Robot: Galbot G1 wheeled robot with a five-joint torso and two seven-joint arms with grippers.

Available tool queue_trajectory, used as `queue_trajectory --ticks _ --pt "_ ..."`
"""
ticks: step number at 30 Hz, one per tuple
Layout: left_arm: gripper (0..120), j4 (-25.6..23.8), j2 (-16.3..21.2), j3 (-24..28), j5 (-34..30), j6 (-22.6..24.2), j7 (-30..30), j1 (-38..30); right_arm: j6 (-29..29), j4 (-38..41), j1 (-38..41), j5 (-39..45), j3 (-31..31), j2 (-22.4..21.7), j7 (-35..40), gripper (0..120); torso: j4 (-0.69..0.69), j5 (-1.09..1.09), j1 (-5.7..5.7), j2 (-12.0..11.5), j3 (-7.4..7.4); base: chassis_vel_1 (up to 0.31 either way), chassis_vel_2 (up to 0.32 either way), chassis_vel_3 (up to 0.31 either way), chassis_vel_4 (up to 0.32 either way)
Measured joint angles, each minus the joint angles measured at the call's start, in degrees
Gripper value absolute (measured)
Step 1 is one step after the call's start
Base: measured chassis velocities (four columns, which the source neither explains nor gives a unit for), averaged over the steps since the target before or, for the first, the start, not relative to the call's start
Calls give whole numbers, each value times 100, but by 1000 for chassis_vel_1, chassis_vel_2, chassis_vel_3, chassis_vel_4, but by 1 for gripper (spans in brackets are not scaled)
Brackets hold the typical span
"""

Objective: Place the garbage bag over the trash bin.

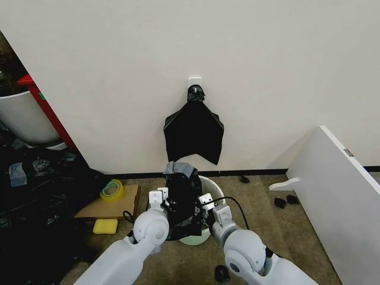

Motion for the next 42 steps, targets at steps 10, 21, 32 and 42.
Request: queue_trajectory --ticks 10,21,32,42 --pt "3 40 -49 -102 -205 -54 -118 43 29 -11 1 0 -5 -24 -2 0 0 -1 0 0 0 0 0 0 0" --pt "3 -51 2 -448 -310 -593 -28 304 65 166 -57 104 188 -99 71 0 -1 -2 0 0 1 0 0 0 0" --pt "2 -334 137 -831 -386 -1119 131 519 109 580 -168 239 569 -343 224 0 0 0 0 0 1 0 0 0 0" --pt "2 -603 242 -1063 -407 -1231 207 824 236 525 -256 286 899 -633 220 0 -1 0 0 0 0 0 0 0 0"
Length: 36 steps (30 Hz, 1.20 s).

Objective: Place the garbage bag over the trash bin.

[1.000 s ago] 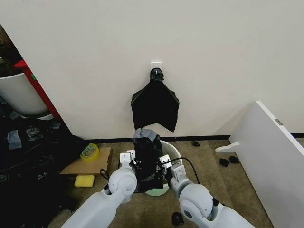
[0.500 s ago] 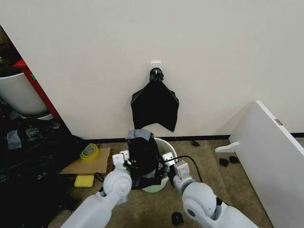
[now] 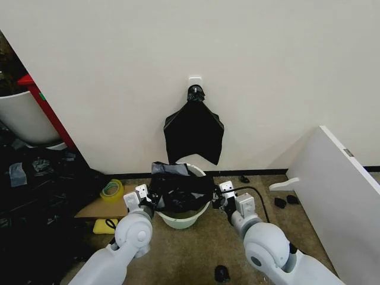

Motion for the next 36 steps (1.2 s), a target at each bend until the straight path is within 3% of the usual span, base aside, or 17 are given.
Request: queue_trajectory --ticks 18,26,30,36 --pt "2 -340 101 -120 149 26 93 494 51 -12 -160 -81 54 -197 -41 0 0 0 0 0 0 0 0 0 0" --pt "2 -505 205 -119 407 88 240 580 144 546 -419 -325 48 -355 -406 26 0 0 0 0 0 0 0 0 0" --pt "2 -537 289 -135 431 140 267 581 211 983 -700 -695 207 -581 -725 46 0 0 0 0 0 0 0 0 0" --pt "2 -552 405 -117 621 181 454 581 533 1243 -960 -1197 442 -851 -1325 63 -1 -1 0 0 0 0 0 0 0"
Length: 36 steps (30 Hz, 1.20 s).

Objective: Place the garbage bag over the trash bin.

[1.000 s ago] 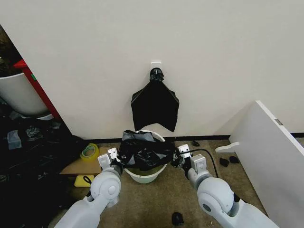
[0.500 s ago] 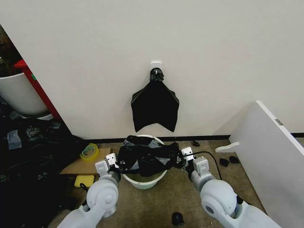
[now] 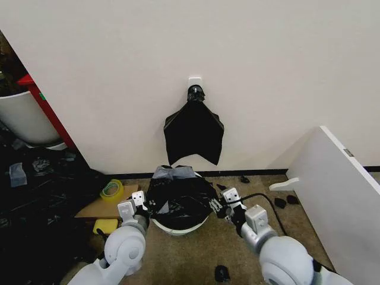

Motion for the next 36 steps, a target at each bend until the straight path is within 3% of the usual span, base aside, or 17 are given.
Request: queue_trajectory --ticks 4,7,13,19,23,25,35,36 --pt "2 -42 88 55 265 19 286 31 261 1 85 -241 -23 -105 -486 76 0 0 0 0 0 0 0 0 0" --pt "2 -135 268 104 710 20 792 144 680 -278 444 -432 -183 -173 -1059 93 1 0 0 0 0 0 0 0 0" --pt "2 -197 439 113 1165 -46 1256 287 931 -597 807 -469 -350 -212 -1354 98 2 0 0 0 1 0 0 0 0" --pt "2 -259 483 107 1500 -124 1526 430 1050 -943 1062 -514 -489 -239 -1463 79 1 0 0 0 1 0 0 0 0" --pt "2 -274 475 118 1714 -188 1601 514 1180 -1042 1086 -586 -543 -295 -1575 58 1 0 0 0 1 0 0 0 0" --pt "2 -274 474 120 1727 -195 1602 520 1190 -1042 1075 -598 -546 -304 -1586 56 1 0 0 0 1 0 0 0 0" --pt "2 -273 384 154 1779 -248 1574 570 1193 -1056 947 -613 -596 -379 -1760 15 1 0 0 0 1 0 0 0 0" --pt "2 -273 384 154 1779 -248 1574 570 1193 -1056 947 -613 -596 -379 -1760 15 1 0 0 0 1 0 0 0 0"
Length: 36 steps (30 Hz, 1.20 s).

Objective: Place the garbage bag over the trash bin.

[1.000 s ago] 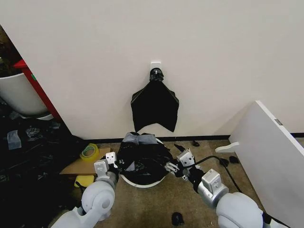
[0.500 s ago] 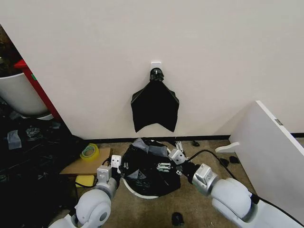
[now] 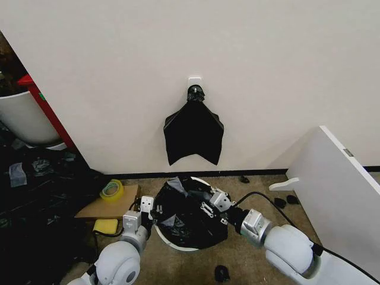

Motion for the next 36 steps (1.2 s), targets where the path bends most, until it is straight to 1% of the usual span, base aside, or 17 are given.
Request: queue_trajectory --ticks 1,2,3,4,5,13,16,18,19,20,21,23,24,25,29,32,36 --pt "2 0 -3 0 4 -2 -1 5 0 -8 0 -1 -6 -2 -3 14 0 0 0 0 0 0 0 0 0" --pt "2 0 -5 0 18 -9 -2 26 5 -17 -9 -3 -15 -16 -8 5 0 1 0 0 0 0 0 0 0" --pt "2 0 -5 0 18 -9 -2 26 5 -17 -9 -3 -15 -16 -8 5 0 1 0 0 0 0 0 0 0" --pt "2 0 -2 -1 30 -18 -1 38 17 -17 -28 -9 -16 -28 -14 0 0 0 0 0 0 0 0 0 0" --pt "2 -1 5 -4 38 -25 1 41 22 -14 -42 -14 -16 -36 -19 0 0 0 0 0 0 0 0 0 0" --pt "2 -2 69 -34 186 -157 146 60 57 37 -54 71 79 -28 42 0 0 0 0 0 0 0 0 0 0" --pt "2 -89 146 -107 304 -206 349 159 51 53 38 360 203 49 287 0 0 0 0 0 0 0 0 0 0" --pt "2 -157 205 -156 526 -302 557 250 -5 44 163 607 261 72 467 0 0 0 0 0 0 0 0 0 0" --pt "2 -173 263 -196 897 -488 770 342 -91 6 293 862 286 81 636 0 0 0 0 0 0 0 0 0 0" --pt "2 -173 263 -196 897 -488 770 342 -91 6 293 862 286 81 636 0 0 0 0 0 0 0 0 0 0" --pt "2 -180 302 -215 1121 -603 881 410 -170 -40 396 1026 302 85 744 0 0 0 0 0 0 0 0 0 0" --pt "2 -184 335 -228 1346 -737 998 493 -279 -122 494 1183 304 72 825 0 1 0 0 0 0 0 0 0 0" --pt "2 -184 335 -228 1346 -737 998 493 -279 -122 494 1183 304 72 825 0 1 0 0 0 0 0 0 0 0" --pt "2 -207 357 -245 1495 -854 1081 569 -331 -209 532 1240 304 34 851 0 1 0 0 0 0 0 0 0 0" --pt "2 -281 404 -273 1674 -1027 1249 721 -374 -408 562 1265 302 -64 861 0 0 1 0 0 0 0 0 0 0" --pt "2 -295 435 -292 2001 -1322 1389 878 -375 -612 592 1292 286 -230 854 0 1 0 0 0 0 0 0 0 0" --pt "2 -319 422 -295 1965 -1418 1379 924 -363 -665 550 1269 272 -375 802 0 0 1 0 0 0 0 0 0 0"
